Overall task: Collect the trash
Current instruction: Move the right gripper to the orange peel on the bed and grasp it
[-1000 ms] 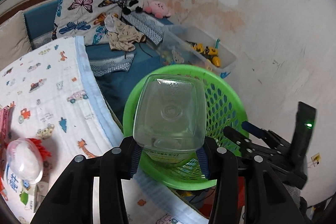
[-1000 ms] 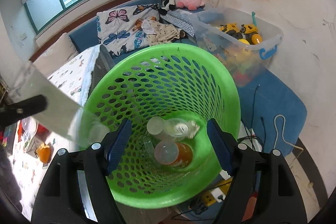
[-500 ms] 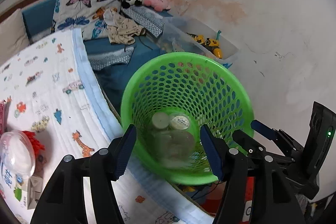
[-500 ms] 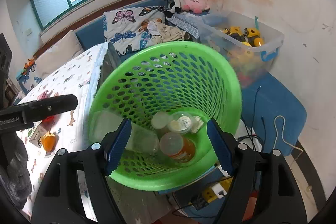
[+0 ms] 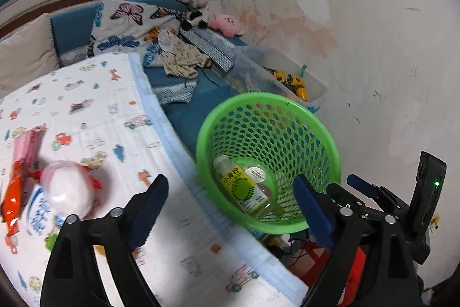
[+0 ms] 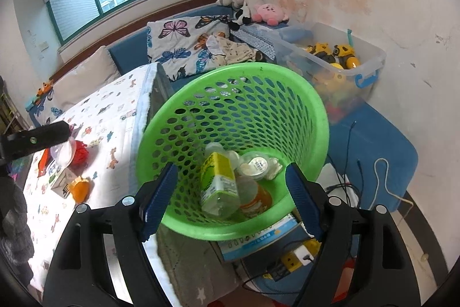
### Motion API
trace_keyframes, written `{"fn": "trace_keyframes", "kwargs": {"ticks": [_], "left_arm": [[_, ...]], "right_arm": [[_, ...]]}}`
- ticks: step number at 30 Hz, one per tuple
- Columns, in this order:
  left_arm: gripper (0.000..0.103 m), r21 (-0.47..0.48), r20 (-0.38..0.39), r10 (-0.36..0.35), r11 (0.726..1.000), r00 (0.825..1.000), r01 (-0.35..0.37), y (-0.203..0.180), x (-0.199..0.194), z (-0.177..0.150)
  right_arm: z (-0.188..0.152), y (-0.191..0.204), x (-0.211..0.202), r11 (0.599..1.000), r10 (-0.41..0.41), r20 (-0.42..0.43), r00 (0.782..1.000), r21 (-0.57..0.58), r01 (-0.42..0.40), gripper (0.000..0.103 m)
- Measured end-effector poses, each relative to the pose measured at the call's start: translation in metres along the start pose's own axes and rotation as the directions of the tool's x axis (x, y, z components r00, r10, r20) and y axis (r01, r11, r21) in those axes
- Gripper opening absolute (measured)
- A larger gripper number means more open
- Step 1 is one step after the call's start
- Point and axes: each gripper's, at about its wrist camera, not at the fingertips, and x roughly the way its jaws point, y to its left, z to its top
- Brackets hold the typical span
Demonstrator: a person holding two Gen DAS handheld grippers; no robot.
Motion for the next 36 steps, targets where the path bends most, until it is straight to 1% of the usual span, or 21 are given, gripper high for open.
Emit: {"fn": "trace_keyframes", "kwargs": {"ticks": [3,8,14,19,21,27,33,36], "left_arm": [[0.094,-0.021,0.029,0.021,1.0,0.999,-0.021,0.012,-0.018,-0.006],[0.096,-0.062,0.064,0.077,0.995,0.995,-0.073,0.036,-0.042,-0.016],[0.096,-0.131,0.081,0.157,0.981,0.984,-0.145,0.075,-0.068,-0.029],[0.096,-0.201,0.077,0.216,0.959,0.973,-0.198,0.109,-0.087,-0.041],[0.096,-0.235,0.073,0.243,0.947,0.967,-0.22,0.123,-0.094,-0.045],[0.096,-0.295,0.078,0.302,0.917,0.95,-0.267,0.155,-0.111,-0.056],[0.095,-0.346,0.068,0.342,0.889,0.937,-0.299,0.183,-0.124,-0.069],[0.095,-0.354,0.066,0.358,0.881,0.931,-0.314,0.19,-0.127,-0.076]], "right_arm": [[-0.003,0.009,-0.003,1.0,0.019,-0.003,1.0,-0.012,-0.019,0.078],[-0.008,0.036,-0.005,0.996,0.066,-0.014,0.998,-0.061,-0.066,0.078],[-0.014,0.073,0.002,0.984,0.133,-0.043,0.99,-0.115,-0.138,0.079],[-0.019,0.108,0.009,0.965,0.196,-0.076,0.978,-0.164,-0.207,0.079],[-0.021,0.122,0.012,0.954,0.219,-0.091,0.971,-0.191,-0.233,0.079],[-0.03,0.164,0.026,0.92,0.268,-0.143,0.953,-0.255,-0.297,0.079],[-0.04,0.199,0.045,0.894,0.291,-0.195,0.936,-0.292,-0.339,0.079],[-0.046,0.217,0.06,0.886,0.285,-0.222,0.933,-0.31,-0.344,0.079]]}}
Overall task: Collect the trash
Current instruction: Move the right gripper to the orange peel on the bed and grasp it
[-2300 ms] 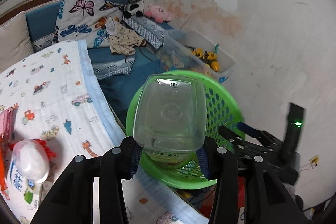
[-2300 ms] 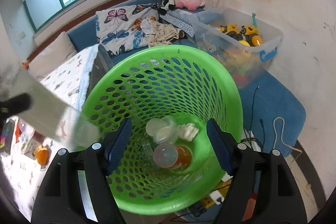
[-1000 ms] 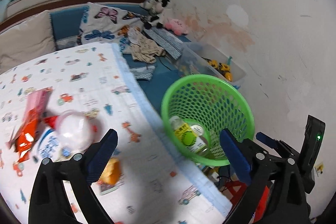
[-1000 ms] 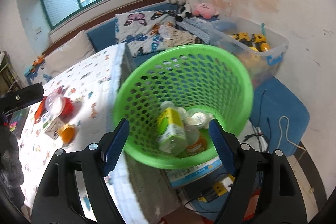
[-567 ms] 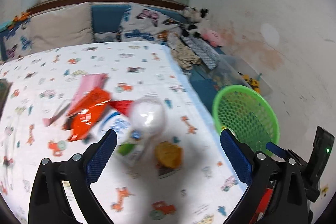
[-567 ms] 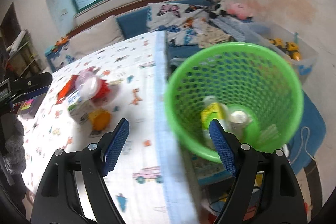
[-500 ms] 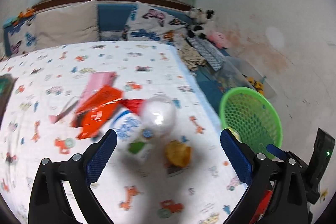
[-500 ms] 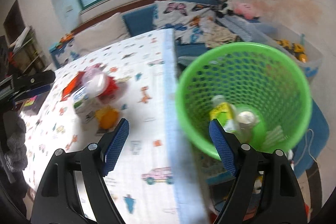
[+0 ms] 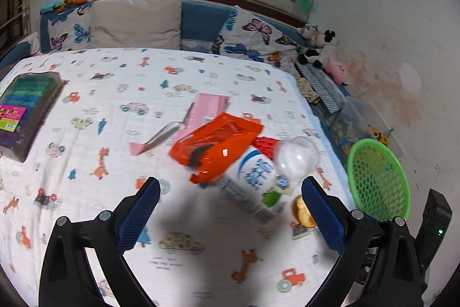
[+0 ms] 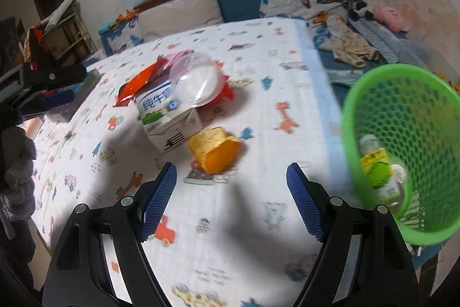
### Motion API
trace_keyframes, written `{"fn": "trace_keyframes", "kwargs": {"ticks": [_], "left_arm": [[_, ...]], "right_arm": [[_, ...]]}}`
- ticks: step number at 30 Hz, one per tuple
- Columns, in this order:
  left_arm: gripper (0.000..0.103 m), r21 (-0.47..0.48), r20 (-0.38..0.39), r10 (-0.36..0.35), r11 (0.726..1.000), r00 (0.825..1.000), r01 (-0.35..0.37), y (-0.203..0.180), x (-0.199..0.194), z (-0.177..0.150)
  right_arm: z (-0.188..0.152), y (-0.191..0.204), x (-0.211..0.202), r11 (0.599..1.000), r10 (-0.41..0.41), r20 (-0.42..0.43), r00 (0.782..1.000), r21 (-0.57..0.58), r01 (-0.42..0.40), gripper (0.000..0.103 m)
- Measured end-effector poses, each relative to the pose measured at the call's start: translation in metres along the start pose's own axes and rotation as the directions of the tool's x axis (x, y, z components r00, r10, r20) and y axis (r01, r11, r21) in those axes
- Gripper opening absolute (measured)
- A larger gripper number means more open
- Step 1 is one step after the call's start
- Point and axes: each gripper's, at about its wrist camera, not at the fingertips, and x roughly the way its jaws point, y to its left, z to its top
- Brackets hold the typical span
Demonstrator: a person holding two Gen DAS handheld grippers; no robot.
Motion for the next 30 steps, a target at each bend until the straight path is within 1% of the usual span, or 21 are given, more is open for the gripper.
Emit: {"fn": "trace_keyframes", "kwargs": {"ticks": [3,5,10,11,15,17,19,21,23,25,28,30], "left_arm": [[0.095,0.001,0.002,0.024,1.0,1.0,-0.024,0.012,-0.001,-0.004],[0.095,-0.003,-0.001,0.032,0.999,0.999,-0.032,0.017,0.0,-0.006],[0.095,0.008,-0.007,0.047,0.999,0.999,-0.047,0.025,0.006,-0.008],[0.095,0.019,-0.004,0.05,0.999,0.999,-0.05,0.025,0.007,-0.008],[0.095,0.078,-0.001,0.062,0.995,0.998,-0.062,0.019,0.017,-0.004],[0.095,0.099,-0.006,0.063,0.993,0.998,-0.062,0.016,0.023,-0.002],[0.095,0.126,-0.009,0.068,0.99,0.998,-0.066,0.013,0.03,0.001],[0.095,0.152,-0.008,0.068,0.986,0.998,-0.066,0.009,0.036,0.004],[0.095,0.181,-0.008,0.074,0.981,0.997,-0.071,0.004,0.043,0.008],[0.095,0.204,-0.01,0.08,0.976,0.997,-0.077,0.001,0.05,0.012],[0.094,0.256,-0.007,0.1,0.962,0.995,-0.095,-0.005,0.063,0.02],[0.094,0.281,-0.019,0.104,0.955,0.994,-0.095,-0.006,0.072,0.024]], "right_arm": [[0.0,0.008,0.016,1.0,0.008,-0.025,1.0,0.0,-0.008,0.079],[0.0,0.011,0.025,1.0,0.007,-0.038,0.999,-0.001,-0.007,0.076],[0.001,0.018,0.044,0.999,-0.031,-0.057,0.998,-0.02,0.029,0.075],[0.001,0.019,0.047,0.999,-0.042,-0.06,0.997,-0.024,0.04,0.071],[0.002,0.022,0.054,0.996,-0.074,-0.058,0.996,-0.044,0.072,0.065],[0.002,0.023,0.056,0.993,-0.103,-0.056,0.993,-0.061,0.099,0.059],[0.002,0.022,0.056,0.991,-0.116,-0.055,0.992,-0.071,0.112,0.055],[0.001,0.021,0.056,0.991,-0.115,-0.054,0.992,-0.072,0.111,0.053],[0.002,0.019,0.055,0.992,-0.108,-0.055,0.993,-0.069,0.104,0.049],[0.002,0.018,0.055,0.993,-0.104,-0.055,0.993,-0.066,0.1,0.047],[0.003,0.018,0.053,0.993,-0.101,-0.056,0.993,-0.064,0.097,0.045],[0.004,0.018,0.051,0.994,-0.092,-0.057,0.994,-0.058,0.089,0.043]]}}
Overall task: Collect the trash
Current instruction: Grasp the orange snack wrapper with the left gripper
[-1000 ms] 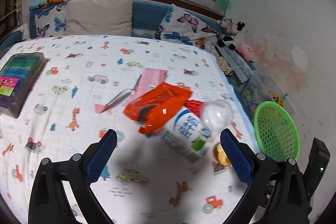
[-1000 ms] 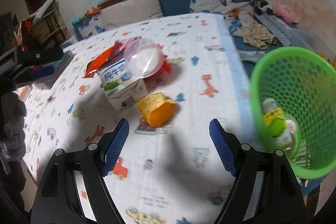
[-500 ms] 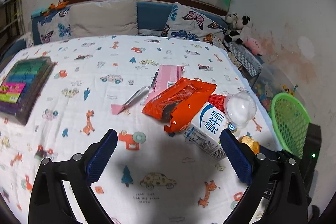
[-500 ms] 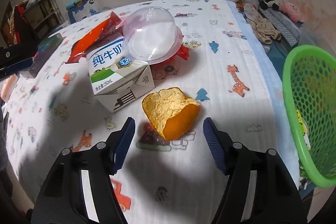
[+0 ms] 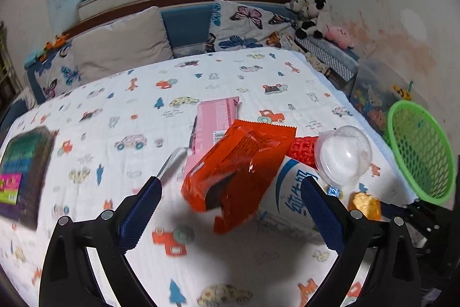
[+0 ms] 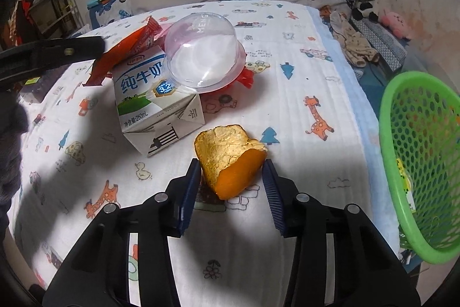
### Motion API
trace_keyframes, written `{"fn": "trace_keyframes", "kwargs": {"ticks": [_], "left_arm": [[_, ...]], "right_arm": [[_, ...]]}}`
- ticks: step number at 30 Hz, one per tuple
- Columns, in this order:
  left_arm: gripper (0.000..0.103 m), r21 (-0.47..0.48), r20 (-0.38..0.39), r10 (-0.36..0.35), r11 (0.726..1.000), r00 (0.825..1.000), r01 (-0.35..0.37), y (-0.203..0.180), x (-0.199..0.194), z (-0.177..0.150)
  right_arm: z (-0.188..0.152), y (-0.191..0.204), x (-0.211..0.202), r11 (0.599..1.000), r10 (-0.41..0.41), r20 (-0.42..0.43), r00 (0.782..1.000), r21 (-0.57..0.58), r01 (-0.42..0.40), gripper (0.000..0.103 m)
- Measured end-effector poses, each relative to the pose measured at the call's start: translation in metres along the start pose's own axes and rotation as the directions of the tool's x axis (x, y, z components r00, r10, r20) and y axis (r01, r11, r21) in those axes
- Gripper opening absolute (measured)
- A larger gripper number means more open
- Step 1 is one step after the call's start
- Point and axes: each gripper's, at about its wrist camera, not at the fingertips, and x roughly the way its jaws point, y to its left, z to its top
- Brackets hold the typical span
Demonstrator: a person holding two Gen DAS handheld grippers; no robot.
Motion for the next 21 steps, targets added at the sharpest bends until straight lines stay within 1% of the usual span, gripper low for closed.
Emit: {"fn": "trace_keyframes", "kwargs": {"ticks": [2,5,8,10,11,12,16,18,19,20,21], "left_arm": [[0.093,0.021,-0.005,0.005,1.0,1.0,-0.005,-0.001,0.007,0.004],[0.09,0.057,-0.016,0.01,0.998,1.0,-0.009,-0.005,0.017,0.007],[0.089,0.067,-0.042,-0.001,0.998,0.999,0.004,-0.005,0.028,0.01],[0.087,0.071,-0.047,0.0,0.998,0.999,0.003,-0.004,0.034,0.012],[0.082,0.07,-0.049,-0.005,0.998,0.999,0.009,-0.004,0.037,0.013],[0.073,0.065,-0.057,-0.009,0.998,0.998,0.013,-0.002,0.04,0.014],[0.06,0.029,-0.068,-0.042,0.999,0.997,0.044,0.004,0.045,0.017],[0.046,0.027,-0.063,-0.059,0.998,0.996,0.061,0.005,0.044,0.018],[0.043,0.031,-0.061,-0.061,0.998,0.996,0.063,0.004,0.044,0.018],[0.038,0.035,-0.057,-0.06,0.997,0.997,0.062,0.004,0.042,0.018],[0.034,0.038,-0.05,-0.058,0.997,0.997,0.06,0.003,0.039,0.018]], "right_arm": [[0.0,0.0,-0.002,1.0,0.003,0.0,1.0,0.001,-0.003,0.042],[0.001,-0.002,-0.004,1.0,0.01,-0.002,1.0,0.005,-0.01,0.042],[0.001,-0.002,-0.006,1.0,0.015,-0.002,1.0,0.005,-0.015,0.042],[0.001,-0.001,-0.007,1.0,0.014,-0.003,1.0,0.002,-0.014,0.042],[0.001,-0.002,-0.008,1.0,0.014,-0.002,1.0,0.001,-0.014,0.042],[0.001,-0.001,-0.008,1.0,0.016,-0.002,1.0,-0.001,-0.016,0.042],[0.002,0.001,-0.013,1.0,0.018,0.005,1.0,-0.009,-0.018,0.042],[0.002,0.001,-0.015,1.0,0.019,0.008,1.0,-0.01,-0.019,0.042],[0.002,0.002,-0.016,1.0,0.02,0.011,1.0,-0.011,-0.02,0.042],[0.002,0.002,-0.017,1.0,0.02,0.013,1.0,-0.012,-0.02,0.042],[0.001,0.002,-0.017,1.0,0.021,0.015,1.0,-0.013,-0.021,0.042]]}}
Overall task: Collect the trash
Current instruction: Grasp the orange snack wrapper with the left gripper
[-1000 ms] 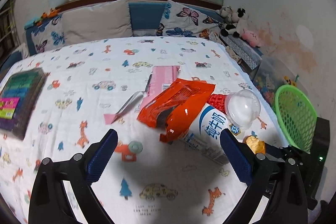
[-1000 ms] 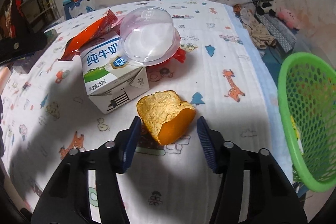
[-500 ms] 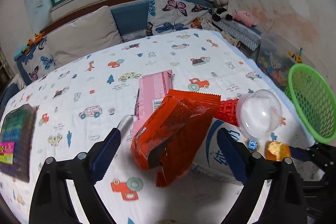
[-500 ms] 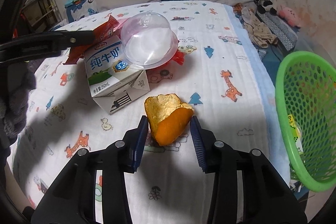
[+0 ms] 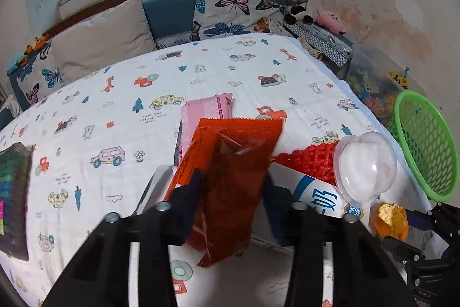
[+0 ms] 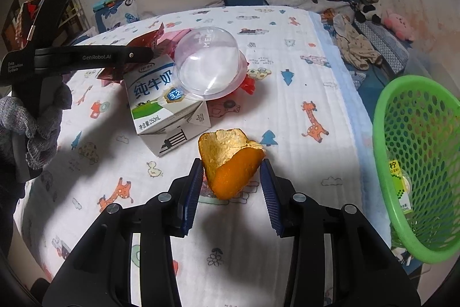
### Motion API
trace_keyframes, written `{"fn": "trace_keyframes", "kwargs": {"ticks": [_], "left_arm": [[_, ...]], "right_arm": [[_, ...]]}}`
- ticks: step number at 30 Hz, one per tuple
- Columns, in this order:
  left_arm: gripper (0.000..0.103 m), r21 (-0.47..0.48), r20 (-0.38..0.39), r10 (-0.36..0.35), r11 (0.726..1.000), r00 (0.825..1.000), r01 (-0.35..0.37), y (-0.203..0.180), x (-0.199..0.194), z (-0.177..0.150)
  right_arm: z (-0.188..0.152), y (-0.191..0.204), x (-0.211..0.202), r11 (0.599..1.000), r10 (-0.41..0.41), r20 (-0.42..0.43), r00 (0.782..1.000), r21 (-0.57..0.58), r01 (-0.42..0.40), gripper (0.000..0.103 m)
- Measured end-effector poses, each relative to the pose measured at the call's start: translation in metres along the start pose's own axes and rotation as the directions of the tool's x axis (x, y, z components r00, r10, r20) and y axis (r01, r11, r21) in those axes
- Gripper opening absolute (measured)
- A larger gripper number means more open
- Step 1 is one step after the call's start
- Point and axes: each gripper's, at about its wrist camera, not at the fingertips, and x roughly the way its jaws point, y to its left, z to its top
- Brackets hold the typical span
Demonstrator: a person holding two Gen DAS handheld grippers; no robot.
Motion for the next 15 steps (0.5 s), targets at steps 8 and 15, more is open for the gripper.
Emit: {"fn": "trace_keyframes", "kwargs": {"ticks": [8,15], "left_arm": [[0.016,-0.016,0.044,-0.015,1.0,0.999,0.015,0.001,-0.024,-0.001],[0.013,-0.02,0.096,-0.037,0.999,0.995,0.039,-0.003,-0.058,0.0]], "right_arm": [[-0.002,-0.001,-0.016,1.0,0.004,0.026,1.0,0.003,-0.004,0.041],[-0.005,-0.01,-0.036,1.0,-0.005,0.059,0.998,0.022,0.003,0.041]]}}
